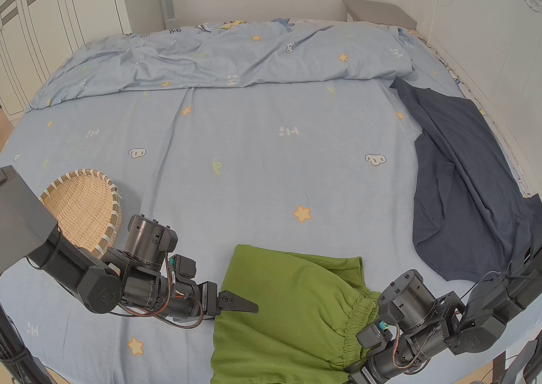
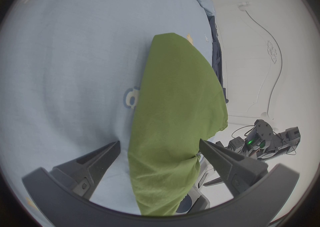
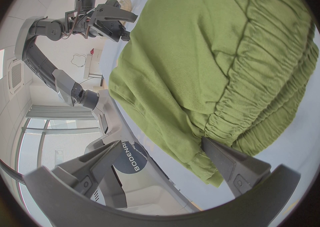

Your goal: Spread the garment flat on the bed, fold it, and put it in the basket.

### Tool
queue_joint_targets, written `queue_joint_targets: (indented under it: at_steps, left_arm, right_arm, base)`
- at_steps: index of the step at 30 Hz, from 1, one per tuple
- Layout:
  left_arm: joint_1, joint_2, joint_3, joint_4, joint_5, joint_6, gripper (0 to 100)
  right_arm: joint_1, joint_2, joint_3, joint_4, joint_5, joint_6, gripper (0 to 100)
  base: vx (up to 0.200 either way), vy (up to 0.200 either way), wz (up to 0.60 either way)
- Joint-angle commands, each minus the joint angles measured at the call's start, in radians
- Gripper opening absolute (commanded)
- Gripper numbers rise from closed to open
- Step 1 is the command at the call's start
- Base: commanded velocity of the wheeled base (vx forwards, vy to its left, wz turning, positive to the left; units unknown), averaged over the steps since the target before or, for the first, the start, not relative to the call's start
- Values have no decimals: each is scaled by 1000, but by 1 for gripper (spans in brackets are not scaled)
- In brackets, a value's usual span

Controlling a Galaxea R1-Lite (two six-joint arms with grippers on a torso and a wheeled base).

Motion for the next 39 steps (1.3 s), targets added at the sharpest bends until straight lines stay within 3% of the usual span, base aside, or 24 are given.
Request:
queue_joint_targets:
  at_steps: [1, 9, 20, 21, 29, 33, 38, 39]
  left_arm:
    - [-41, 30, 34, -66, 7, -18, 100]
    - [-105, 82, 77, -229, 29, -78, 100]
    - [-145, 80, 83, -240, 32, -119, 100]
    - [-145, 80, 83, -240, 32, -119, 0]
    - [-151, 69, 80, -240, 30, -138, 0]
    - [-142, 23, 72, -221, 22, -138, 0]
    - [-122, -64, -6, -97, 22, -136, 0]
    - [-108, -96, -80, 30, 22, -124, 0]
  right_arm:
    - [-16, 2, 45, -38, -4, -1, 100]
    - [-22, -4, 63, -66, -3, -1, 100]
    - [-42, -6, 85, -133, 33, 1, 100]
    - [-42, -6, 85, -133, 33, 1, 100]
    - [-46, -23, 86, -164, 31, 13, 100]
    - [-91, -96, 57, -155, 31, 21, 100]
    - [-184, -205, -67, -52, 27, 84, 100]
    - [-255, -234, -159, 42, 34, 87, 100]
  base:
    - [0, 0, 0]
    - [0, 0, 0]
    - [0, 0, 0]
    - [0, 0, 0]
    - [0, 0, 0]
    - [0, 0, 0]
    - [0, 0, 0]
    - [0, 0, 0]
